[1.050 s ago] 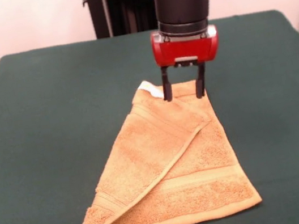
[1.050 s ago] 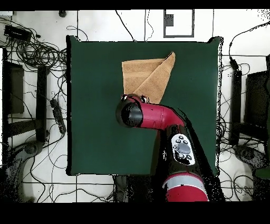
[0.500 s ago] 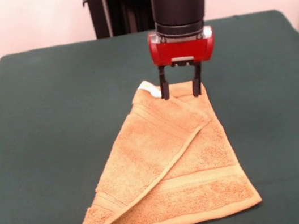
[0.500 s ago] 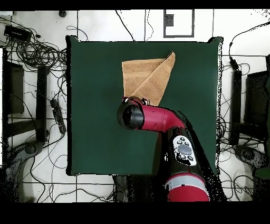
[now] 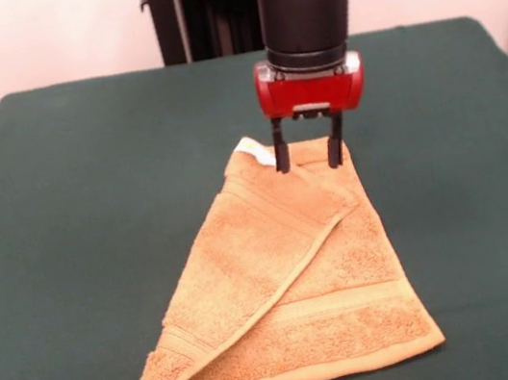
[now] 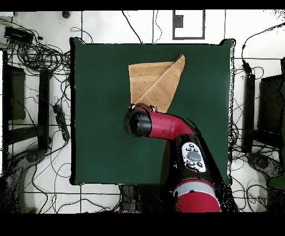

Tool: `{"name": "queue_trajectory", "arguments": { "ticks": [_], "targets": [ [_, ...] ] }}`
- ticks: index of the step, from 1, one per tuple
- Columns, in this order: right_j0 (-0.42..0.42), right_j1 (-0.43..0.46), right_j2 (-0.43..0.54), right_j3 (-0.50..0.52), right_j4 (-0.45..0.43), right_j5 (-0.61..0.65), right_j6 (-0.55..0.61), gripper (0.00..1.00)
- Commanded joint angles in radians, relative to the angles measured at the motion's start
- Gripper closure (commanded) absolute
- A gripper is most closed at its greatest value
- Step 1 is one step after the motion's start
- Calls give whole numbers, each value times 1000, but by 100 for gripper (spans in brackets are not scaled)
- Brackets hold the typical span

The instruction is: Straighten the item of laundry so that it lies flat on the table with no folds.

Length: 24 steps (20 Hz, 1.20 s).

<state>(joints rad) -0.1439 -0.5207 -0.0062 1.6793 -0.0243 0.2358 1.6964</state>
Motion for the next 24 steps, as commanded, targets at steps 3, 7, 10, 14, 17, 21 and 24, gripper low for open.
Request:
{"name": "queue_trajectory", "arguments": {
  "ticks": [3,7,10,14,17,21,24],
  "targets": [
    [18,143,103,47,39,-87,208,0],
    [14,151,108,48,39,-97,205,0],
    [9,160,114,45,39,-103,199,0],
    [5,161,119,47,34,-109,192,0],
    [7,161,116,47,30,-122,190,100],
    [8,162,115,48,28,-139,193,100],
    [9,162,114,48,29,-141,195,100]
  ]
}}
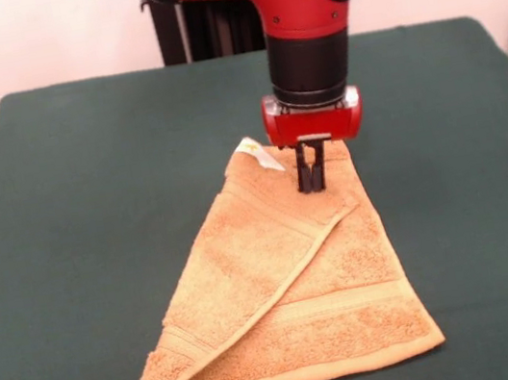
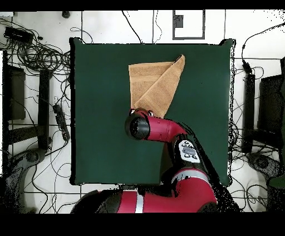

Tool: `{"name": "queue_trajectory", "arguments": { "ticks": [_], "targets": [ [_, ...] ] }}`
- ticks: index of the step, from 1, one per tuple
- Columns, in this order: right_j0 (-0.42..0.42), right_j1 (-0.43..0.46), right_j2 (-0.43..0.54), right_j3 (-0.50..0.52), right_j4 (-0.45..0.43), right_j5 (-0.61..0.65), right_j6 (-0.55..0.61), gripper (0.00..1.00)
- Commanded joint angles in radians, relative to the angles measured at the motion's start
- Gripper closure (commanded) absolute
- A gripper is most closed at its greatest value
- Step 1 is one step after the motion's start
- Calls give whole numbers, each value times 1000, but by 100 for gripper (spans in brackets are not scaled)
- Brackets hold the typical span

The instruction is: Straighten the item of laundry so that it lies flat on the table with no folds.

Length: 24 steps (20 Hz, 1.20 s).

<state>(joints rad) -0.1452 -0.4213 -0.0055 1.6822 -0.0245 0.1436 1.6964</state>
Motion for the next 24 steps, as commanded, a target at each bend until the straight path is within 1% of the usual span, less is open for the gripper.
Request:
{"name": "queue_trajectory", "arguments": {
  "ticks": [1,5,6,8,10,13,15,16,19,23,24],
  "targets": [
    [10,63,113,45,29,-50,195,100],
    [21,54,100,50,39,-76,220,100],
    [21,57,100,51,51,-45,221,100],
    [21,54,102,56,55,-35,222,100],
    [28,28,97,70,62,-12,228,100],
    [64,-79,54,102,77,66,237,100],
    [69,-112,45,106,80,106,227,100],
    [62,-102,53,106,81,101,224,100],
    [27,-38,102,102,75,32,213,100],
    [11,-26,128,120,61,-28,215,100],
    [10,-24,129,121,57,-39,216,0]
  ]
}}
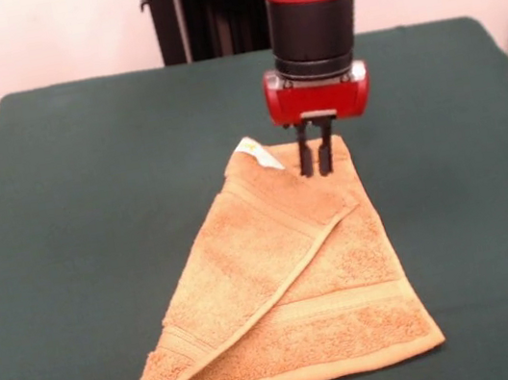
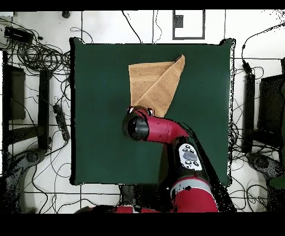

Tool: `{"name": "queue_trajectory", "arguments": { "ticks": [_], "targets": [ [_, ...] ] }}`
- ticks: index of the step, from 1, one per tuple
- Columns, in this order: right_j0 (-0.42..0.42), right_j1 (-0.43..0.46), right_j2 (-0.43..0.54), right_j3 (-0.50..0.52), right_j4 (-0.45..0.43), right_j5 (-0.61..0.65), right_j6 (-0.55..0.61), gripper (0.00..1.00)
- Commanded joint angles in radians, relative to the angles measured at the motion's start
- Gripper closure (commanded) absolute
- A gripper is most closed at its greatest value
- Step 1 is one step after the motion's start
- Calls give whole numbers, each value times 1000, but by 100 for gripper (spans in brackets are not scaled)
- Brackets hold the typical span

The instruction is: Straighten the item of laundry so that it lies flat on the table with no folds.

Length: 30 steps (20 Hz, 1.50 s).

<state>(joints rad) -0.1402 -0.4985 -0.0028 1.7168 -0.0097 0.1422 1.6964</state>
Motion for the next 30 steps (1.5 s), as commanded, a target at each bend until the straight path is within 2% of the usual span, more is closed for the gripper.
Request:
{"name": "queue_trajectory", "arguments": {
  "ticks": [1,9,12,13,30],
  "targets": [
    [2,54,130,87,37,-44,213,0],
    [-16,64,151,89,22,-70,203,0],
    [-12,65,149,99,22,-114,224,0],
    [-9,66,144,104,41,-87,234,0],
    [-43,130,192,97,37,-135,225,0]
  ]
}}
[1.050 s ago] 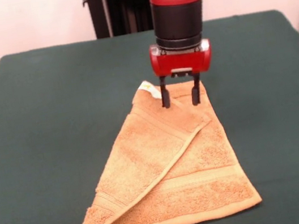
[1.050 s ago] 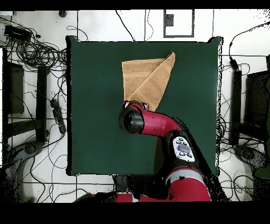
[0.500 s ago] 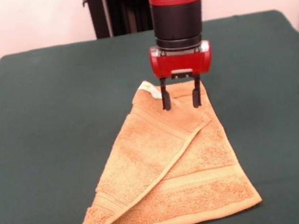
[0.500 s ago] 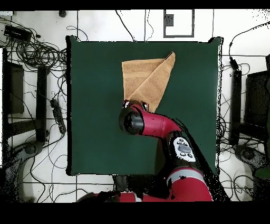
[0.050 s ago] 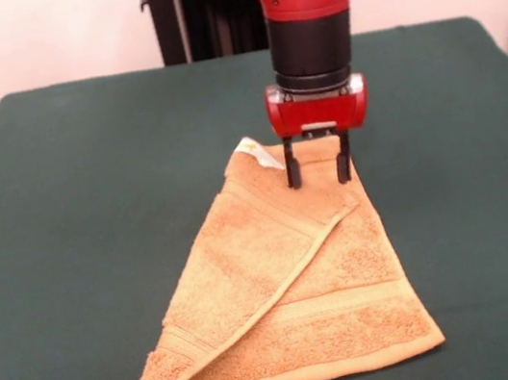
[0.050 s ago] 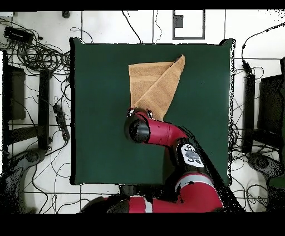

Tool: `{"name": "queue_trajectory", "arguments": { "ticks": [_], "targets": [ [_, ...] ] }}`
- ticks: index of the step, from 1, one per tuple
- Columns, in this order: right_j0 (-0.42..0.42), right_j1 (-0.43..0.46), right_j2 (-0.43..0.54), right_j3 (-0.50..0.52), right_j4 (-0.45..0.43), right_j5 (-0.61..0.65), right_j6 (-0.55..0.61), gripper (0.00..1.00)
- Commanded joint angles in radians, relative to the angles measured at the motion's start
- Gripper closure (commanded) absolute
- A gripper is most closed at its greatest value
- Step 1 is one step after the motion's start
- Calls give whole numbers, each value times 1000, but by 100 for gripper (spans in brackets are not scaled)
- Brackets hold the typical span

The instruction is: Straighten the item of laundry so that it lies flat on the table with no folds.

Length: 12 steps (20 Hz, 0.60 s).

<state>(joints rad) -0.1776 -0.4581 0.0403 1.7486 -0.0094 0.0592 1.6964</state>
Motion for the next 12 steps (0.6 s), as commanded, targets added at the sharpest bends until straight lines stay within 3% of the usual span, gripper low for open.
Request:
{"name": "queue_trajectory", "arguments": {
  "ticks": [1,11,12],
  "targets": [
    [-8,94,151,62,35,-53,223,0],
    [-31,125,179,47,22,-66,206,0],
    [-28,125,176,46,21,-72,206,100]
  ]
}}
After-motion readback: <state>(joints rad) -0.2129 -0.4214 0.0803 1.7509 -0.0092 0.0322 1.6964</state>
